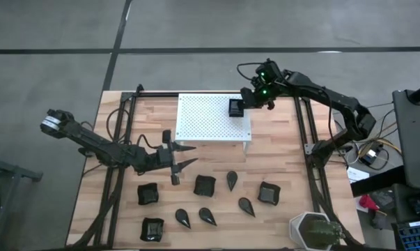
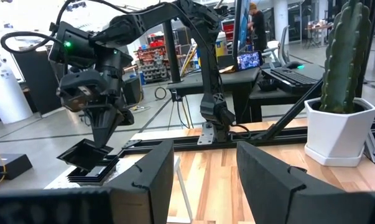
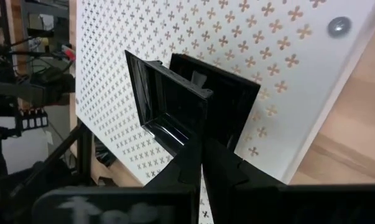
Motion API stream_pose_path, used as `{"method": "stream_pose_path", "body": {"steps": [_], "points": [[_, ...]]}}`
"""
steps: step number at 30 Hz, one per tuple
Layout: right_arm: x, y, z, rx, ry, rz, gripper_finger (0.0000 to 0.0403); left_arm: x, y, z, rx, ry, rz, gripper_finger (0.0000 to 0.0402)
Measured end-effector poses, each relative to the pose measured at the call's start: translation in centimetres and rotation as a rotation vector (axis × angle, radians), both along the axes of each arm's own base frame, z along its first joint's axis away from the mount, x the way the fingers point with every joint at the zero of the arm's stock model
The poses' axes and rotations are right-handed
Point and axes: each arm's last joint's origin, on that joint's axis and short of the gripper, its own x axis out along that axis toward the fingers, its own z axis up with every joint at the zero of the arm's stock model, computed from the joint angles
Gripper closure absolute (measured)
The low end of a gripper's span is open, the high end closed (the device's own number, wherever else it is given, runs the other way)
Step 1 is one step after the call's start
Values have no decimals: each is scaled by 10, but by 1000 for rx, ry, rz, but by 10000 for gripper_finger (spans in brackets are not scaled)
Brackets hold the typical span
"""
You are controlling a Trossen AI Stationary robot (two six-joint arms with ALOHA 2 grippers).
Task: Pick & Place Mini shaped plates
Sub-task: Stack the square plate on top of the square plate on the shelf
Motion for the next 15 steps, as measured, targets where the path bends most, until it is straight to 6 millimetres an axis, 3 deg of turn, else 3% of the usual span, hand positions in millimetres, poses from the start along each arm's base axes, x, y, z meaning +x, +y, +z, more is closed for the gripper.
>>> {"method": "stream_pose_path", "body": {"steps": [15], "points": [[0, 0, 0, -16, 1, 17, 389, 0, 0, 0, 0, 0, 0, 230]]}}
